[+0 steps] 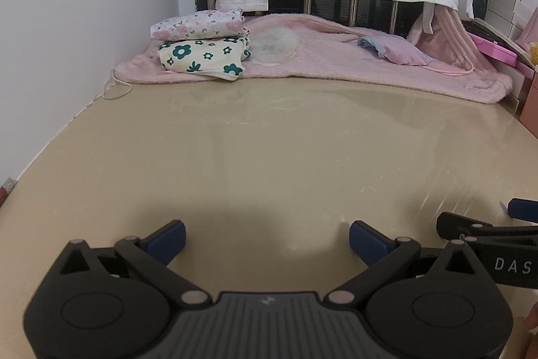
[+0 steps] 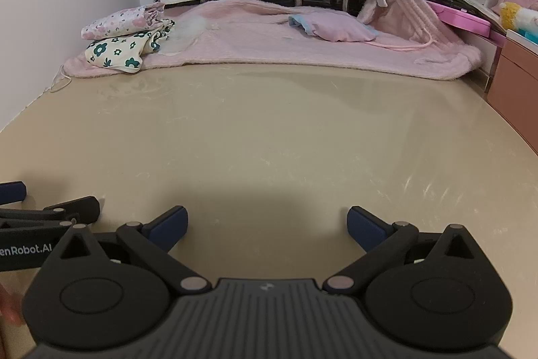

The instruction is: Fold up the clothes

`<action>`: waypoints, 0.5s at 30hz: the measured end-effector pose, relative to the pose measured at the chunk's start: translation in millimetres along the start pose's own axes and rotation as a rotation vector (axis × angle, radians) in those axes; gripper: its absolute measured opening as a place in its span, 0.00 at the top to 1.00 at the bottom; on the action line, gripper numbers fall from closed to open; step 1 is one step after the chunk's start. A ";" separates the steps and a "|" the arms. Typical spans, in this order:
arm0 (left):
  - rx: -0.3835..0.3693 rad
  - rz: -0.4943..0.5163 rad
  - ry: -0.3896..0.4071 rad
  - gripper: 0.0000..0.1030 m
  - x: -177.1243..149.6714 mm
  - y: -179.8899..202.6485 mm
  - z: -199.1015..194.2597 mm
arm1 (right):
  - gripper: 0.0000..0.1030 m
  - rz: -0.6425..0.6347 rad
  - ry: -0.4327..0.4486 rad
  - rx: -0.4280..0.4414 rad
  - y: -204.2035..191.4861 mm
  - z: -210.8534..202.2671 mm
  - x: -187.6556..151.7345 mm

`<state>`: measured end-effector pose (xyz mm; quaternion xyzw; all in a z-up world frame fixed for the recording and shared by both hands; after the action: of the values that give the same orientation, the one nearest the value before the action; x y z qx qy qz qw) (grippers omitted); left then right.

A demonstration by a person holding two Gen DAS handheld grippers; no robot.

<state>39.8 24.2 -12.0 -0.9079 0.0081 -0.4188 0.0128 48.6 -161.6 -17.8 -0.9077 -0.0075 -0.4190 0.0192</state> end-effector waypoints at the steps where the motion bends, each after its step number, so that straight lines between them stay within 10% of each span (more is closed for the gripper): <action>1: 0.000 0.000 0.000 0.00 -0.3 0.0 -0.1 | 0.00 0.001 0.000 -0.001 -0.2 -0.2 -0.2; 15: -0.003 0.000 0.002 0.00 -1.2 -1.2 0.2 | 0.00 0.001 0.001 -0.005 -0.3 -0.2 -1.4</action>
<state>39.1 25.5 -13.0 -0.9076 0.0088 -0.4196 0.0116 47.5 -161.3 -18.7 -0.9076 -0.0060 -0.4194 0.0171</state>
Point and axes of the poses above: each gripper's, at about its wrist camera, not at the fingertips, and z roughly the way its jaws point, y to its right, x to its top, the point moved 2 cm from there along z, roughly the way its jaws point, and after that the axes turned 1 degree about z, right-handed, at the moved point
